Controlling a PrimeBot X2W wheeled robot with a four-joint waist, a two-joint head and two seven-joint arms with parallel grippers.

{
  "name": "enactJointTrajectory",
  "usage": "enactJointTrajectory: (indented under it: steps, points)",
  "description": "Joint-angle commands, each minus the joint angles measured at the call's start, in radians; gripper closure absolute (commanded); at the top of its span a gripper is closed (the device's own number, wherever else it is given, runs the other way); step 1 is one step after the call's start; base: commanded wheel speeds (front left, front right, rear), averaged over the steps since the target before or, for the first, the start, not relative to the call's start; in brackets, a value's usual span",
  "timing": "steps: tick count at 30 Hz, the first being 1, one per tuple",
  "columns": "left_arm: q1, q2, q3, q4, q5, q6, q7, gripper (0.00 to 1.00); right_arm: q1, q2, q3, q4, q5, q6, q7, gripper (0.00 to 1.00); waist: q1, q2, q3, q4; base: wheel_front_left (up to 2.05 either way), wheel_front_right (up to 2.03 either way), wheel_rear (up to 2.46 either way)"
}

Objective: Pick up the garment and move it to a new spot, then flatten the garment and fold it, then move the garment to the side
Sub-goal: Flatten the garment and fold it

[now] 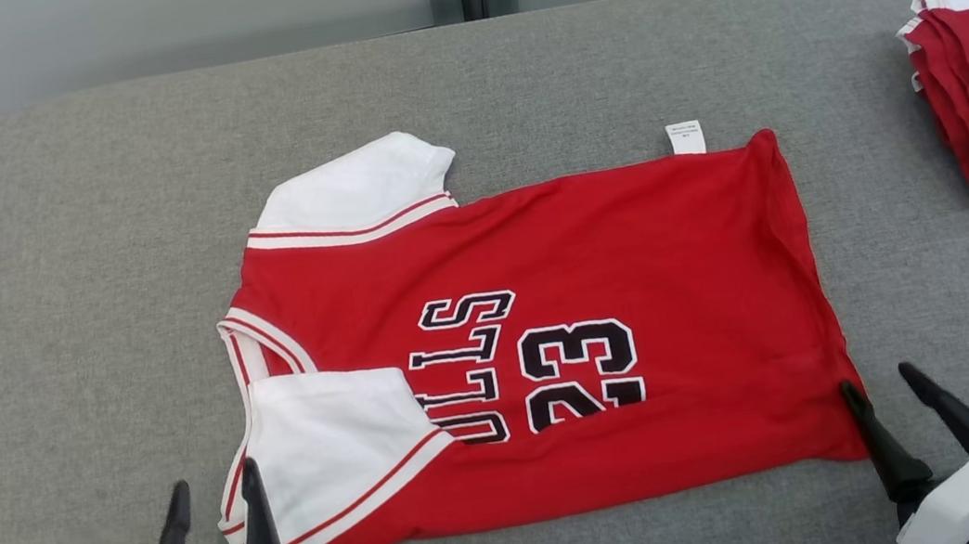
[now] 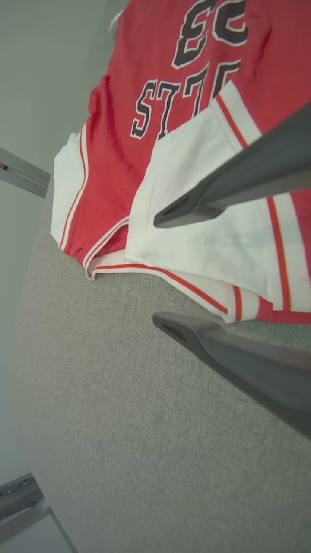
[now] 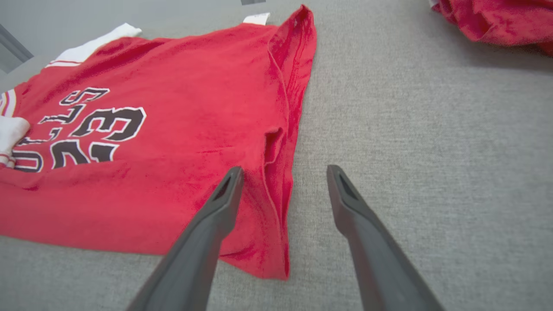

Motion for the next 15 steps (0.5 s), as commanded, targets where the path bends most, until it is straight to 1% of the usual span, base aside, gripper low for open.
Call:
enactJointTrajectory:
  steps: [1, 4, 8, 11, 15]
  points:
    - [-0.020, 0.010, 0.004, -0.011, 0.021, 0.012, -0.029, 0.00, -0.015, 0.013, -0.023, -0.018, -0.026, -0.002, -0.023, 0.00, 0.0000, 0.0000, -0.005, -0.009, 0.00, 0.00, 0.00]
    - [-0.045, 0.023, 0.005, -0.049, 0.077, 0.044, -0.089, 0.00, -0.022, 0.061, -0.088, -0.095, -0.107, -0.001, -0.069, 0.00, 0.0000, 0.0000, -0.013, -0.023, 0.00, 0.00, 0.00]
    - [-0.071, 0.040, 0.002, -0.095, 0.115, 0.062, -0.110, 0.00, -0.026, 0.108, -0.114, -0.209, -0.182, -0.002, -0.079, 0.00, 0.0000, 0.0000, -0.025, -0.040, 0.00, 0.00, 0.00]
    - [-0.083, 0.052, -0.001, -0.114, 0.134, 0.073, -0.102, 0.00, -0.022, 0.128, -0.116, -0.268, -0.203, -0.002, -0.057, 0.00, 0.0000, 0.0000, -0.032, -0.048, 0.00, 0.00, 0.00]
    - [-0.083, 0.058, -0.006, -0.130, 0.148, 0.087, -0.078, 0.00, -0.012, 0.142, -0.122, -0.304, -0.209, -0.002, -0.033, 0.00, 0.0000, 0.0000, -0.033, -0.055, 0.00, 0.00, 0.00]
